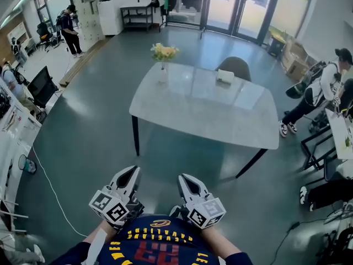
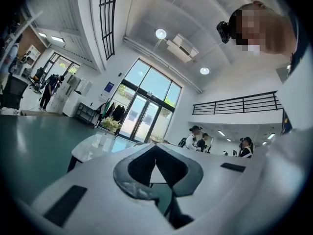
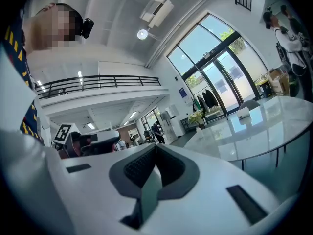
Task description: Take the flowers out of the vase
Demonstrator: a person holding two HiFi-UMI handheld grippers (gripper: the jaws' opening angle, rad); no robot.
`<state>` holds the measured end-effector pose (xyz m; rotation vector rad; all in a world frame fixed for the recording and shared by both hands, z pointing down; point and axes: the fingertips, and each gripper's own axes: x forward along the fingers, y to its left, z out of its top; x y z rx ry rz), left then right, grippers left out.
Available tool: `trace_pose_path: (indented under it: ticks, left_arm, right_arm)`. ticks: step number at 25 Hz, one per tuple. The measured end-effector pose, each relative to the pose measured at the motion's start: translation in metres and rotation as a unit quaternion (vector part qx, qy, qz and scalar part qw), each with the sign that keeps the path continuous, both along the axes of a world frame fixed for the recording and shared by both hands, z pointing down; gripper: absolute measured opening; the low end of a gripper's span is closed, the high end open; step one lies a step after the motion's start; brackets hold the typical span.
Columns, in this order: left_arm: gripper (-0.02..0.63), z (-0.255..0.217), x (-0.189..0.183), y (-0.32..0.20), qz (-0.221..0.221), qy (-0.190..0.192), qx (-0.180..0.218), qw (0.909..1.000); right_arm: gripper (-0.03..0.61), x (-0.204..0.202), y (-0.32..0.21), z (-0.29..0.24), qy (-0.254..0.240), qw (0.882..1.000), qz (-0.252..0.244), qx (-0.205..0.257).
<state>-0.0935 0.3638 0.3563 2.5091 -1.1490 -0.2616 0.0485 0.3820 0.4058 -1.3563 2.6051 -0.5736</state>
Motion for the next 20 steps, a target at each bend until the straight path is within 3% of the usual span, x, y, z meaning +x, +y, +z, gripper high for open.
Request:
trace_pose_path:
  ticks: [10, 20]
  left_arm:
    - [0.003, 0.004, 0.035, -0.009, -0.013, -0.017, -0.003, 0.9998]
    - [0.003, 0.009, 0.040, -0.016, -0.016, -0.023, -0.018, 0.9994]
  right_arm:
    - [0.008, 0.041, -0.013, 0.001, -0.013, 1.000, -0.004, -0.001]
    - [0.006, 0.043, -0.020, 0.009, -0.023, 1.000, -0.012, -0.011]
